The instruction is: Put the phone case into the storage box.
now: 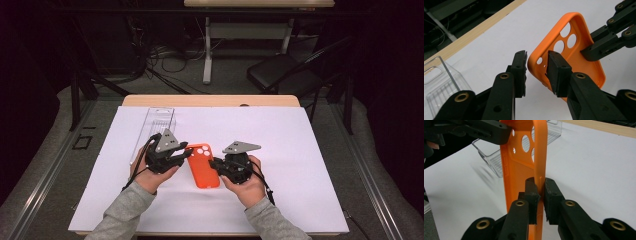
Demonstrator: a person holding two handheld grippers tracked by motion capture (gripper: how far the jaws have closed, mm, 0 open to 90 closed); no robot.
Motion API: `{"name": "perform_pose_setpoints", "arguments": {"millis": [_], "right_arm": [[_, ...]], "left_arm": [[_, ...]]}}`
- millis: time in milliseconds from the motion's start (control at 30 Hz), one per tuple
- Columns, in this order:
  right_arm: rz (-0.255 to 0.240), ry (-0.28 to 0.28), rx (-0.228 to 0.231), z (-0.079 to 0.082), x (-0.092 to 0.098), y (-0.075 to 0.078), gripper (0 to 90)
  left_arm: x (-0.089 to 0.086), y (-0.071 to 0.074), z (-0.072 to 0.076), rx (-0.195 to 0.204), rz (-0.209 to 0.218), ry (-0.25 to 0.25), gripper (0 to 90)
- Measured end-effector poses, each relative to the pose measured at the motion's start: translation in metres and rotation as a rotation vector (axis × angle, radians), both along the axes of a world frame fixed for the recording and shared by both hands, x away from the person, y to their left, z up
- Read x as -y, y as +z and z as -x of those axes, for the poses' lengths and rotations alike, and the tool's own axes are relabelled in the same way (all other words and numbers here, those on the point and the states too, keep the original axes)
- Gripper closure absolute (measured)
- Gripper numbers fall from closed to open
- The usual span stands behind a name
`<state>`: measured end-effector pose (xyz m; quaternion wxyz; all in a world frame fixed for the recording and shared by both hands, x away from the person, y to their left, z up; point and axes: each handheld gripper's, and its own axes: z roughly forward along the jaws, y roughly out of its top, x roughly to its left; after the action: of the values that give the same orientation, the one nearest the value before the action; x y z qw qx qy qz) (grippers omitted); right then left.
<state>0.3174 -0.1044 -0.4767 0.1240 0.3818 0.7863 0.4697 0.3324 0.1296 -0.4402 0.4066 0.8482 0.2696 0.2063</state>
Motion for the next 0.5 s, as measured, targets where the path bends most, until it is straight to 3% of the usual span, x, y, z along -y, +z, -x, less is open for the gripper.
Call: {"name": "perform_pose_setpoints", "arguments": {"millis": [500], "right_arm": [[0.011,0.006,0.003,0.001,-0.0028,-0.001,82.3]], "left_arm": [[0.0004,-0.0009,-0.0001,0.0,-0.027,0.004,75.5]]}}
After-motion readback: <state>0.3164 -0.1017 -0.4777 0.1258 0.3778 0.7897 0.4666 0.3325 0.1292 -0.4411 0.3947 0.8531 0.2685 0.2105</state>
